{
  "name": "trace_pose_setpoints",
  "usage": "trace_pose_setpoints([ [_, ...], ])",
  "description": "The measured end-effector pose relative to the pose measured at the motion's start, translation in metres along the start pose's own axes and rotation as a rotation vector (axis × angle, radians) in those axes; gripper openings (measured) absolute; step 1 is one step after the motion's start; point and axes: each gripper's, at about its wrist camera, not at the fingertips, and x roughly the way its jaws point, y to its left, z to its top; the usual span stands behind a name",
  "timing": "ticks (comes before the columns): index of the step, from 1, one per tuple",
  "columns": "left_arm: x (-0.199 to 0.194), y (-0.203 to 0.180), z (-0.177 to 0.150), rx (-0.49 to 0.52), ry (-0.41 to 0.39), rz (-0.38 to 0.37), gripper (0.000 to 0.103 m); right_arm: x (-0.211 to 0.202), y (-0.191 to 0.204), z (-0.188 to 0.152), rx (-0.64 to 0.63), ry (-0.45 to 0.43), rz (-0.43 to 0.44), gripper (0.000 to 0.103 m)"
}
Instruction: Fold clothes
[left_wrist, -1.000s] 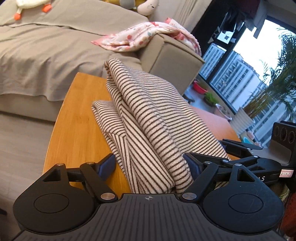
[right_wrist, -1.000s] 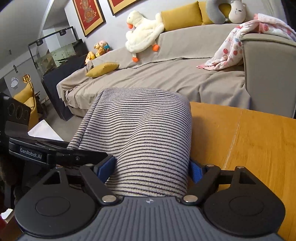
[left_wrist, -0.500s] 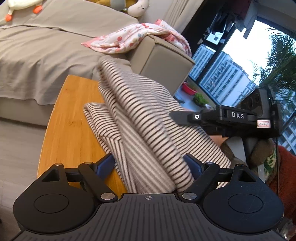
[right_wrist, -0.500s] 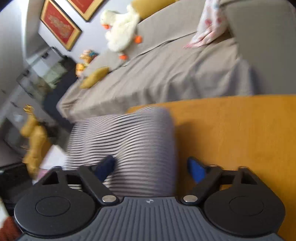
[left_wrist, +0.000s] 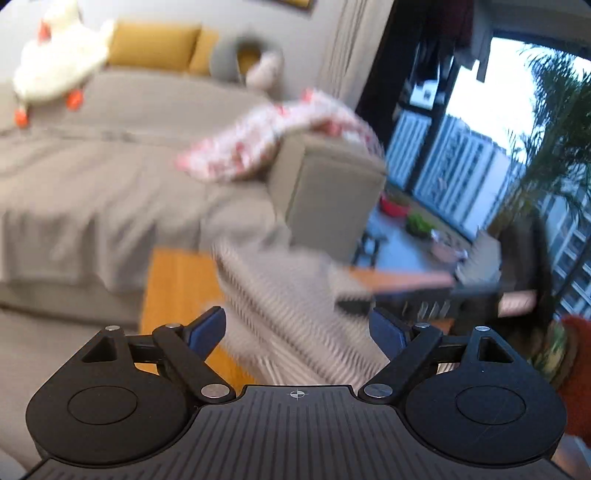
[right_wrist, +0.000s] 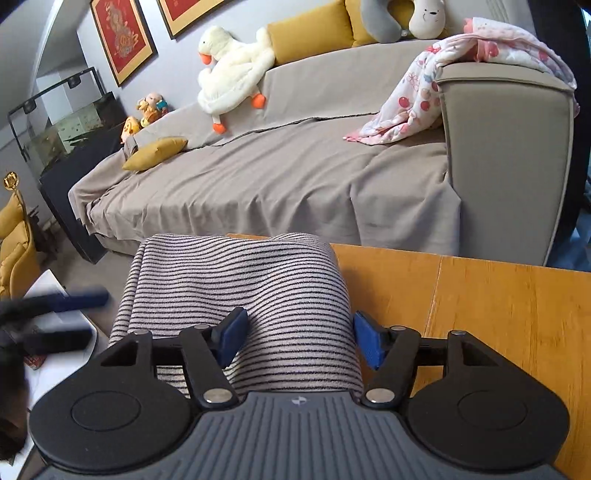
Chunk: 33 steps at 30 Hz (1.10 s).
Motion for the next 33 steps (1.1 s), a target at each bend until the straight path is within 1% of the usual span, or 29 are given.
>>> trace_pose_setpoints([
  [1,-0.001,-0.003,0.006,0.011,-0.016,-0.012,0.091,0.000,0.002,-0.001,0.001,0.000,0.000,0.065],
  [3,0.006,-0.008,0.016,0.036,-0.020,-0.052,0.093,-0.003,0.001,-0.003,0.007,-0.001,-0.003,0.067],
  [5,0.030,-0.005,0.023,0.042,0.021,-0.065,0.092,-0.006,0.002,-0.004,0.008,-0.012,-0.006,0.071],
  [7,0.057,0.006,0.027,0.012,0.076,-0.061,0.089,-0.014,0.002,-0.006,0.006,-0.031,0.012,0.080],
  [8,0.072,0.014,0.027,-0.010,0.103,-0.056,0.086,-0.021,0.000,-0.009,0.003,-0.039,0.043,0.089],
  [9,0.086,0.022,0.026,-0.030,0.129,-0.049,0.085,-0.028,-0.002,-0.015,0.004,-0.041,0.074,0.095],
  [12,0.118,0.047,0.021,-0.097,0.182,-0.036,0.084,-0.042,-0.007,-0.036,0.012,-0.020,0.142,0.097],
  [14,0.134,0.058,0.019,-0.144,0.206,-0.037,0.087,-0.048,-0.003,-0.050,-0.003,-0.010,0.166,0.097],
  [15,0.140,0.062,0.019,-0.169,0.221,-0.031,0.090,-0.052,0.002,-0.053,-0.036,-0.021,0.163,0.097],
  [16,0.145,0.065,0.018,-0.188,0.224,-0.028,0.097,-0.056,0.009,-0.056,-0.075,-0.036,0.155,0.097],
  [17,0.147,0.067,0.018,-0.191,0.222,-0.028,0.097,-0.058,0.016,-0.057,-0.124,-0.048,0.133,0.097],
  [19,0.144,0.067,0.017,-0.181,0.220,-0.026,0.096,-0.061,0.027,-0.059,-0.215,-0.062,0.080,0.097],
  [20,0.137,0.065,0.017,-0.173,0.203,-0.024,0.094,-0.062,0.031,-0.060,-0.249,-0.064,0.065,0.097],
  [22,0.109,0.058,0.016,-0.147,0.146,-0.001,0.092,-0.066,0.030,-0.061,-0.254,-0.073,0.063,0.097],
  [24,0.078,0.049,0.012,-0.143,0.112,0.031,0.094,-0.072,0.024,-0.060,-0.218,-0.088,0.080,0.097],
  [26,0.054,0.038,0.003,-0.152,0.110,0.051,0.095,-0.075,0.012,-0.056,-0.136,-0.104,0.103,0.098],
  [27,0.043,0.031,-0.004,-0.161,0.116,0.043,0.095,-0.074,0.005,-0.053,-0.080,-0.108,0.116,0.098],
  [29,0.028,0.018,-0.021,-0.182,0.143,-0.020,0.095,-0.065,-0.011,-0.050,0.033,-0.092,0.144,0.097],
  [30,0.023,0.010,-0.031,-0.193,0.164,-0.061,0.095,-0.058,-0.015,-0.050,0.068,-0.066,0.153,0.091],
  [31,0.021,0.003,-0.039,-0.196,0.186,-0.096,0.092,-0.050,-0.018,-0.051,0.095,-0.035,0.161,0.082],
  [32,0.020,-0.002,-0.044,-0.192,0.200,-0.116,0.084,-0.045,-0.015,-0.052,0.100,-0.012,0.168,0.071],
  [33,0.021,-0.007,-0.047,-0.186,0.208,-0.127,0.079,-0.048,-0.008,-0.052,0.076,-0.022,0.168,0.068],
])
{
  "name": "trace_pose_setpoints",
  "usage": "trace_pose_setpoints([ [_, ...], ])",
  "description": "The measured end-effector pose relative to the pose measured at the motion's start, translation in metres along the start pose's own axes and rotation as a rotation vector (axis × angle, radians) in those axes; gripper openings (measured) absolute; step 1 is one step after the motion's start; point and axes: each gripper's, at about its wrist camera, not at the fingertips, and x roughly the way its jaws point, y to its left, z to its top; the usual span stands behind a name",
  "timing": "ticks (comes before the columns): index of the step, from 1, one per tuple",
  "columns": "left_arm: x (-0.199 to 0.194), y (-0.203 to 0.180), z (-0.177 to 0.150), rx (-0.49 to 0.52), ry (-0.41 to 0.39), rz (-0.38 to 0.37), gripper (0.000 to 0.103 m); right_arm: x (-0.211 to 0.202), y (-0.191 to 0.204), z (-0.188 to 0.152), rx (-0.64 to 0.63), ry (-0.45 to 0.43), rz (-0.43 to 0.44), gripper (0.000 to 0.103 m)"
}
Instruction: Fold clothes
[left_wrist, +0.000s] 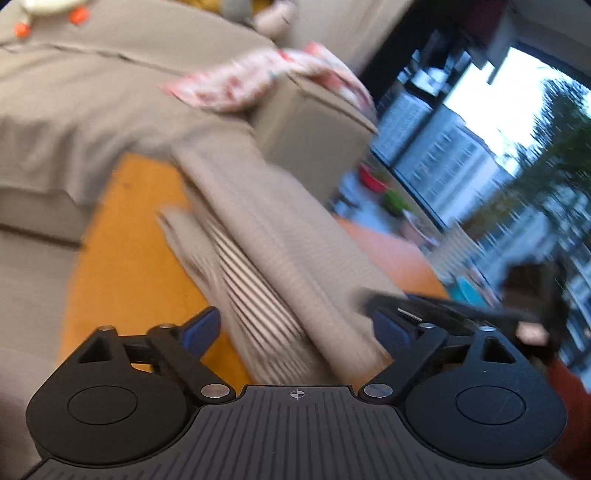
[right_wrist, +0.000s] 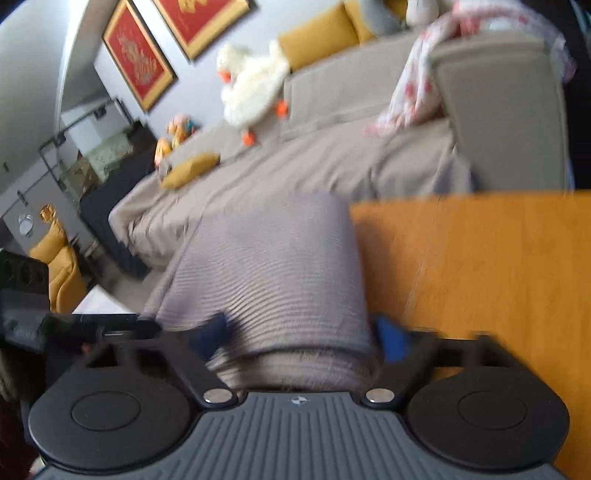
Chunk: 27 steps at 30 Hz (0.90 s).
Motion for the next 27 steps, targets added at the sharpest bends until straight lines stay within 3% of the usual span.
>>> trace_pose_setpoints([
  [4,-0.007,-0.001,0.007,-0.009,-0.051,-0.063,0.078,-0.018,0.024,0.009,-0.075,-0.084,0.038,0.062],
  [6,-0.002,0.006,0.008,-0.028,-0.044,-0.059,0.075,-0.016,0.021,0.010,-0.073,-0.063,0.019,0.062],
  [9,0.014,0.020,-0.002,-0.050,0.001,0.020,0.074,0.003,0.015,-0.009,-0.104,0.013,-0.069,0.065],
  [14,0.010,0.022,-0.012,-0.074,-0.030,0.081,0.077,-0.004,0.017,-0.021,-0.123,-0.026,-0.093,0.072],
  [19,-0.005,-0.009,-0.040,-0.031,-0.112,0.199,0.097,-0.022,0.029,-0.041,-0.186,-0.062,-0.170,0.103],
  [22,-0.009,-0.029,-0.065,-0.016,-0.150,0.295,0.103,-0.043,0.035,-0.058,-0.198,-0.086,-0.215,0.103],
  [27,-0.017,-0.064,-0.100,-0.009,-0.205,0.451,0.103,-0.067,0.034,-0.079,-0.196,-0.056,-0.296,0.103],
])
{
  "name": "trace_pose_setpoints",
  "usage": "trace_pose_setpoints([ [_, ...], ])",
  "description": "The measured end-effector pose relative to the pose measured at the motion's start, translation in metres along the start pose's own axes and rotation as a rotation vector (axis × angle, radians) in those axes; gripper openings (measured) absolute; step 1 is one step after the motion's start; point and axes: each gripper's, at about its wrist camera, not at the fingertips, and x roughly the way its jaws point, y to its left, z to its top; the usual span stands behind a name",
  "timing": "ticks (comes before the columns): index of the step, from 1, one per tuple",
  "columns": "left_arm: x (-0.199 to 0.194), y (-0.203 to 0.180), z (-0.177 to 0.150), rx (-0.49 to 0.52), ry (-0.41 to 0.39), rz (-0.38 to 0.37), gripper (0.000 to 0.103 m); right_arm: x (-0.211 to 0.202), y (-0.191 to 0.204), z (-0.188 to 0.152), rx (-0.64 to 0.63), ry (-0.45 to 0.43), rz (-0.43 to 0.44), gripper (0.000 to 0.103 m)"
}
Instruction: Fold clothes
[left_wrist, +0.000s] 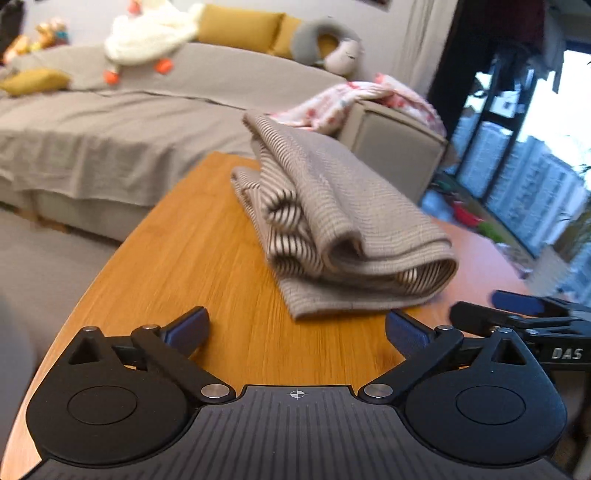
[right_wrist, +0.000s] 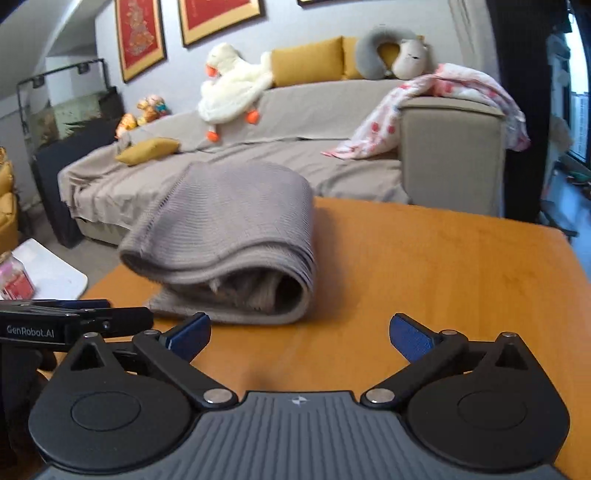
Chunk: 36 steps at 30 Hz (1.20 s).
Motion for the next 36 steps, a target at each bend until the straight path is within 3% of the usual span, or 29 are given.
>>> trace_pose_setpoints([
  [3,-0.010,-0.020,-0.010,0.040,0.001,0.074,0.103,-0.007,-0.002,-0.011,-0.015,0.053,-0.027,0.103],
  [5,-0.013,-0.031,-0.015,0.058,0.007,0.124,0.103,-0.008,0.000,-0.017,-0.033,0.086,-0.107,0.103],
  [8,-0.010,-0.050,-0.020,0.091,0.026,0.216,0.103,-0.005,0.002,-0.018,-0.072,0.071,-0.222,0.103],
  [10,-0.004,-0.060,-0.020,0.115,0.038,0.261,0.103,-0.001,0.001,-0.017,-0.089,0.066,-0.226,0.103],
  [14,0.003,-0.059,-0.015,0.075,0.036,0.291,0.103,0.007,-0.010,-0.013,-0.052,0.088,-0.143,0.103],
  [36,0.005,-0.058,-0.017,0.073,0.033,0.296,0.103,0.010,-0.009,-0.012,-0.049,0.090,-0.144,0.103],
])
